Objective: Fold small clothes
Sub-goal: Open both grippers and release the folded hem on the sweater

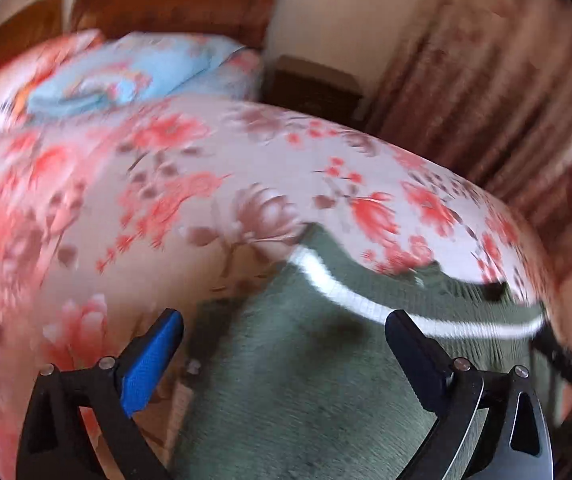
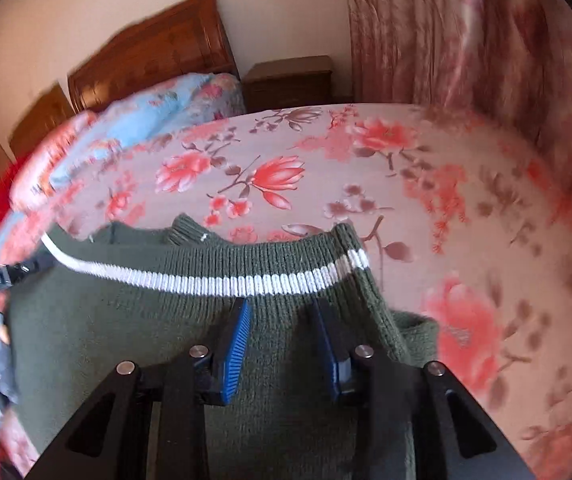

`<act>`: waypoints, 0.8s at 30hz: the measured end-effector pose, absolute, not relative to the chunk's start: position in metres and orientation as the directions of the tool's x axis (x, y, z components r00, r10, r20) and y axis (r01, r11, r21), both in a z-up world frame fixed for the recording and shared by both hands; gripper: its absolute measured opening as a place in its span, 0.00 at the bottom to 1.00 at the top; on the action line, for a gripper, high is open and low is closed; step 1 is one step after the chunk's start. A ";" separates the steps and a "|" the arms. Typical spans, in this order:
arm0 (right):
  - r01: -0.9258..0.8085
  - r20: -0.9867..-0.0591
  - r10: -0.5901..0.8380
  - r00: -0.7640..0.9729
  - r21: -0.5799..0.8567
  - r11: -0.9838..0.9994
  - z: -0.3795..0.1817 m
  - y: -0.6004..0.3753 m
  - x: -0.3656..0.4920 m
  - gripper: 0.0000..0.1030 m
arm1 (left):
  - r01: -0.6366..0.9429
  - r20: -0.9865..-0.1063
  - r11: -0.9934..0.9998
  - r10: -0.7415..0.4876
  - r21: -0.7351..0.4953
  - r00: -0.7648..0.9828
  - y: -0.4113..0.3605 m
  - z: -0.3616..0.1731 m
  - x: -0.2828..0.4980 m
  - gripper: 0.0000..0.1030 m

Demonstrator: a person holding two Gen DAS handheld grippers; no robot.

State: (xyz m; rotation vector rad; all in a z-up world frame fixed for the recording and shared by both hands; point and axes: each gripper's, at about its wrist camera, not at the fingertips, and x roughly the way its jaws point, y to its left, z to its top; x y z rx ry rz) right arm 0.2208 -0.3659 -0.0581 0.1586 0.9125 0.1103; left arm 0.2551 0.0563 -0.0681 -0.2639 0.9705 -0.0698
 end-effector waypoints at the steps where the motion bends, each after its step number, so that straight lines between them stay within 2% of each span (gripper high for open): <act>1: -0.029 -0.774 0.163 0.612 0.184 0.982 -0.058 -0.366 0.221 0.32 | -0.073 -0.809 0.963 -0.177 -0.261 0.560 0.058 -0.070 0.255 1.00; 6: -0.062 -0.759 0.144 0.635 0.135 0.989 -0.058 -0.355 0.222 0.32 | -0.070 -0.816 0.971 -0.152 -0.229 0.558 0.053 -0.071 0.245 1.00; 15: -0.162 -0.700 0.381 0.604 0.360 0.919 -0.063 -0.383 0.233 0.35 | -0.100 -0.809 0.968 -0.134 -0.232 0.573 0.057 -0.073 0.237 1.00; 21: -0.216 -0.711 0.387 0.586 0.324 0.921 -0.063 -0.374 0.239 0.35 | -0.112 -0.810 0.968 -0.120 -0.223 0.574 0.057 -0.072 0.236 1.00; 24: -0.200 -0.719 0.381 0.581 0.327 0.924 -0.062 -0.374 0.241 0.33 | -0.150 -0.781 0.964 -0.083 -0.222 0.619 0.060 -0.063 0.228 1.00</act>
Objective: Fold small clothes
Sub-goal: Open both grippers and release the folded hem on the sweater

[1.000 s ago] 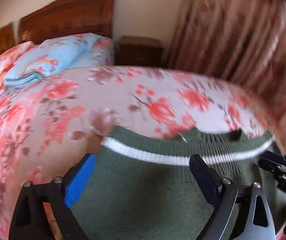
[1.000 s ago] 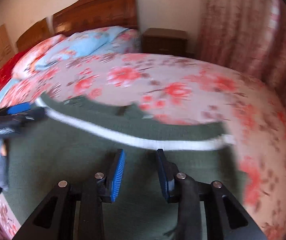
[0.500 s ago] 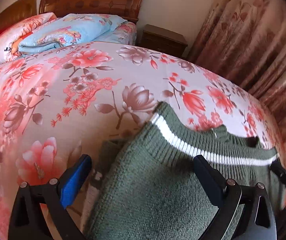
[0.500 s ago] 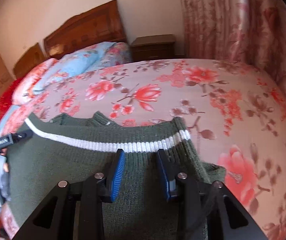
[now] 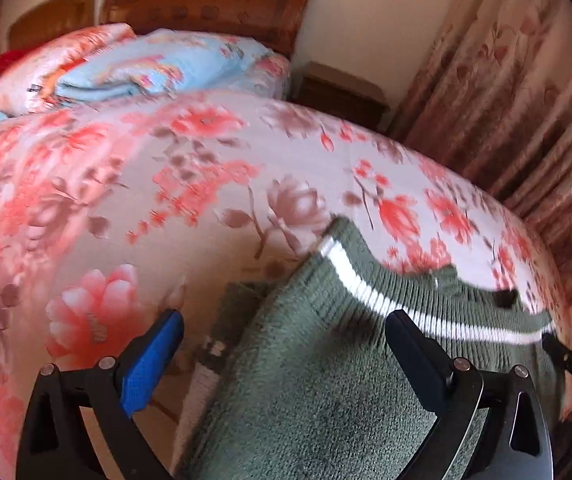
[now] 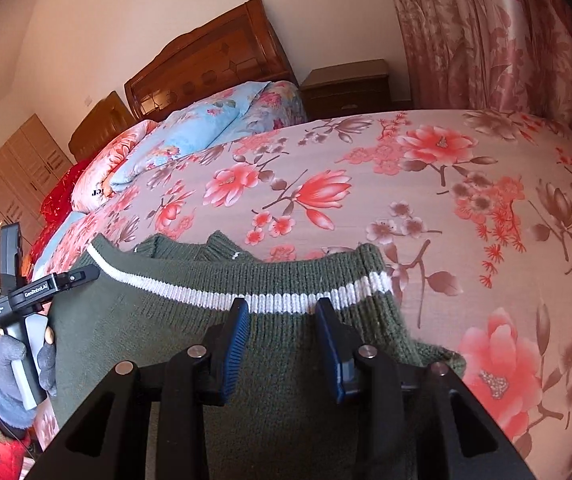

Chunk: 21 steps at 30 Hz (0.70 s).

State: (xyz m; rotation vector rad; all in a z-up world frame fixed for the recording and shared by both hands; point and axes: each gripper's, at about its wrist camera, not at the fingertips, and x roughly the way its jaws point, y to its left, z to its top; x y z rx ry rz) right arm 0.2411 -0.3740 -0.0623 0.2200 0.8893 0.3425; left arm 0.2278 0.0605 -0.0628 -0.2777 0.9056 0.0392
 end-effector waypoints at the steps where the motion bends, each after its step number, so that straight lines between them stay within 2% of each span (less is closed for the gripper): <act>1: -0.181 -0.732 0.347 0.586 0.300 0.937 -0.060 -0.371 0.240 0.33 | -0.163 -0.762 0.963 -0.062 -0.217 0.644 0.060 -0.055 0.220 1.00; 4: -0.161 -0.742 0.209 0.637 0.136 0.977 -0.040 -0.339 0.217 0.33 | -0.092 -0.706 0.967 -0.108 -0.239 0.700 0.047 -0.035 0.195 1.00; 7: -0.290 -0.656 0.343 0.673 0.192 0.937 -0.027 -0.302 0.184 0.33 | 0.027 -0.724 0.989 -0.124 -0.144 0.679 0.011 -0.032 0.178 1.00; 10: -0.310 -0.723 0.340 0.601 0.182 0.933 -0.046 -0.266 0.183 0.33 | 0.117 -0.769 0.993 -0.060 0.019 0.636 -0.027 -0.051 0.176 1.00; 12: -0.299 -0.758 0.293 0.583 0.134 0.945 -0.060 -0.254 0.184 0.33 | 0.119 -0.776 0.991 -0.025 0.065 0.630 -0.032 -0.059 0.176 1.00; 16: -0.305 -0.769 0.203 0.607 0.011 0.952 -0.061 -0.269 0.168 0.32 | 0.069 -0.771 0.996 0.004 0.063 0.637 -0.007 -0.060 0.167 1.00; 21: -0.231 -0.763 0.222 0.607 0.097 0.968 -0.058 -0.322 0.148 0.30 | 0.017 -0.779 1.000 -0.006 0.006 0.627 0.026 -0.063 0.149 1.00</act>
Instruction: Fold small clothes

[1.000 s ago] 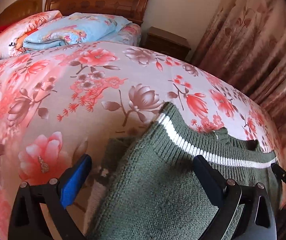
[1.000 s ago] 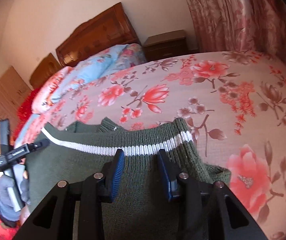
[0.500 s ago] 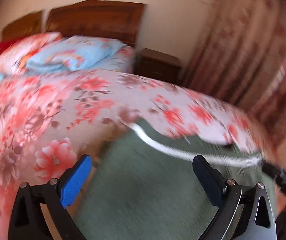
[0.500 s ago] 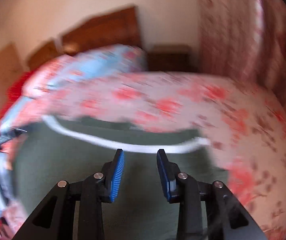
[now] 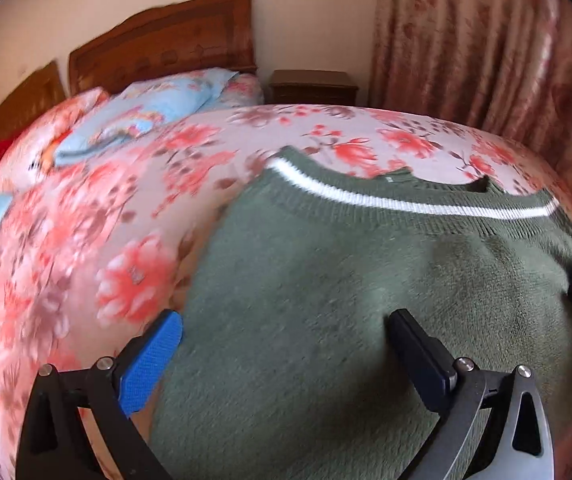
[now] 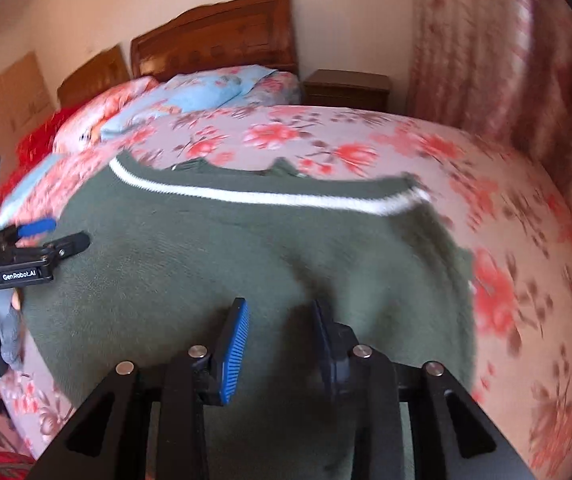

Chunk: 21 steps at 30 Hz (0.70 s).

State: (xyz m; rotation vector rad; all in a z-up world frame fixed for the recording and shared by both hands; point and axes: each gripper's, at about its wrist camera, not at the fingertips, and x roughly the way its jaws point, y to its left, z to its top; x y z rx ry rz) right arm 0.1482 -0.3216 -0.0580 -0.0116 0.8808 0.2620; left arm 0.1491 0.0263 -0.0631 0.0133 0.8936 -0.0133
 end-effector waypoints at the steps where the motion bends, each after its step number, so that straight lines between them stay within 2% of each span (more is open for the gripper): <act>1: -0.214 -0.762 0.218 0.610 0.106 0.971 -0.055 -0.323 0.146 0.30 | 0.002 -0.783 1.000 -0.001 0.000 0.622 0.026 -0.062 0.149 1.00; 3: -0.183 -0.758 0.176 0.628 0.076 0.980 -0.049 -0.312 0.143 0.30 | -0.007 -0.765 1.000 -0.008 -0.017 0.644 0.018 -0.050 0.143 1.00; 6: -0.270 -0.729 0.222 0.648 0.053 0.962 -0.041 -0.276 0.143 0.30 | 0.053 -0.735 0.995 -0.095 -0.081 0.671 -0.005 -0.032 0.140 1.00; 8: -0.321 -0.753 0.230 0.616 0.026 0.947 -0.048 -0.253 0.146 0.30 | 0.094 -0.756 0.995 -0.092 -0.040 0.648 -0.022 -0.036 0.144 1.00; 11: -0.365 -0.776 0.235 0.586 0.007 0.931 -0.063 -0.243 0.141 0.30 | 0.101 -0.793 0.993 -0.011 0.064 0.610 -0.027 -0.058 0.144 1.00; 13: -0.393 -0.765 0.248 0.594 -0.007 0.920 -0.064 -0.252 0.130 0.30 | 0.107 -0.785 0.994 -0.053 0.017 0.618 -0.014 -0.065 0.134 1.00; 17: -0.367 -0.758 0.307 0.576 0.095 0.925 -0.065 -0.296 0.119 0.30 | 0.100 -0.778 0.994 -0.027 0.046 0.628 -0.004 -0.061 0.115 1.00; 21: -0.293 -0.744 0.298 0.599 0.143 0.945 -0.056 -0.308 0.103 0.30 | 0.112 -0.781 0.994 -0.055 0.019 0.622 -0.006 -0.055 0.094 1.00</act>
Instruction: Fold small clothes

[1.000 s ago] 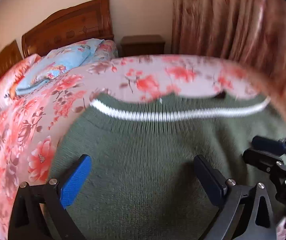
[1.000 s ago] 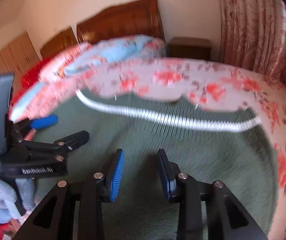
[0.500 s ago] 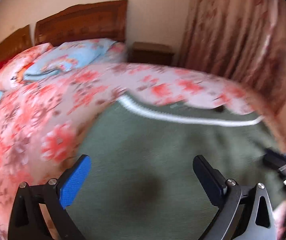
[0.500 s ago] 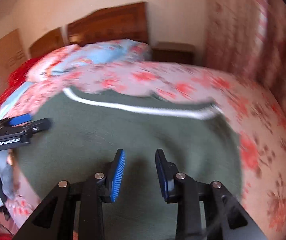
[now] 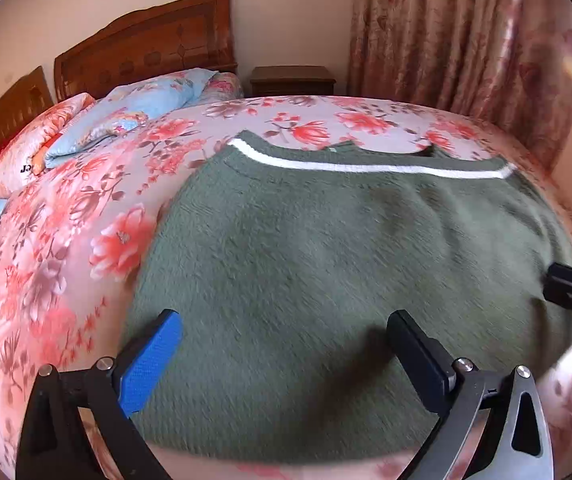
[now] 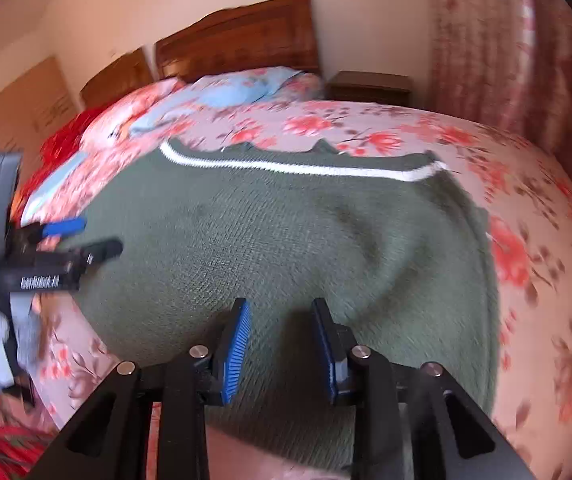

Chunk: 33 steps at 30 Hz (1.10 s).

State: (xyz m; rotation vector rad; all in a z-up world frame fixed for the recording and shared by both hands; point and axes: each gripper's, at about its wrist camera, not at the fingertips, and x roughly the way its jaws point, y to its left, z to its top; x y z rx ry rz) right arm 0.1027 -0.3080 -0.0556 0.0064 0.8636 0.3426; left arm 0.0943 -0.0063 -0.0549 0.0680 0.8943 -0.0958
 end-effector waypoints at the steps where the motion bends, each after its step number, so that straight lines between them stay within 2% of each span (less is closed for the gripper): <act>1: -0.297 -0.737 0.308 0.601 0.151 0.943 -0.052 -0.305 0.099 0.30 | 0.128 -0.782 0.992 -0.065 0.018 0.620 -0.010 -0.055 0.089 1.00; 5: -0.375 -0.729 0.335 0.596 0.117 0.920 -0.053 -0.278 0.091 0.30 | 0.181 -0.792 0.980 -0.047 0.080 0.608 -0.027 -0.070 0.076 1.00; 7: -0.411 -0.760 0.282 0.585 0.023 0.912 -0.064 -0.263 0.088 0.30 | 0.182 -0.793 0.980 -0.048 0.080 0.607 -0.027 -0.070 0.073 1.00; 9: -0.437 -0.749 0.281 0.600 -0.013 0.900 -0.066 -0.262 0.083 0.30 | 0.186 -0.799 0.980 -0.054 0.073 0.599 -0.026 -0.070 0.074 1.00; 12: -0.433 -0.751 0.298 0.589 0.018 0.901 -0.064 -0.275 0.082 0.30 | 0.195 -0.795 0.977 -0.052 0.085 0.604 -0.026 -0.071 0.072 1.00; 17: -0.374 -0.735 0.246 0.632 -0.012 0.927 -0.056 -0.296 0.068 0.30 | 0.199 -0.790 0.977 -0.059 0.080 0.610 -0.025 -0.072 0.072 1.00; 24: -0.333 -0.774 0.267 0.574 0.077 0.940 -0.071 -0.325 0.060 0.30 | 0.206 -0.795 0.975 -0.063 0.080 0.603 -0.025 -0.072 0.071 1.00; 28: -0.334 -0.748 0.266 0.608 0.062 0.940 -0.051 -0.319 0.066 0.30 | 0.227 -0.785 0.974 -0.141 -0.001 0.603 -0.022 -0.050 0.079 1.00; 33: -0.332 -0.719 0.254 0.646 0.034 0.943 -0.030 -0.298 0.122 0.32 | 0.198 -0.723 0.980 -0.142 -0.008 0.676 -0.032 -0.013 0.132 1.00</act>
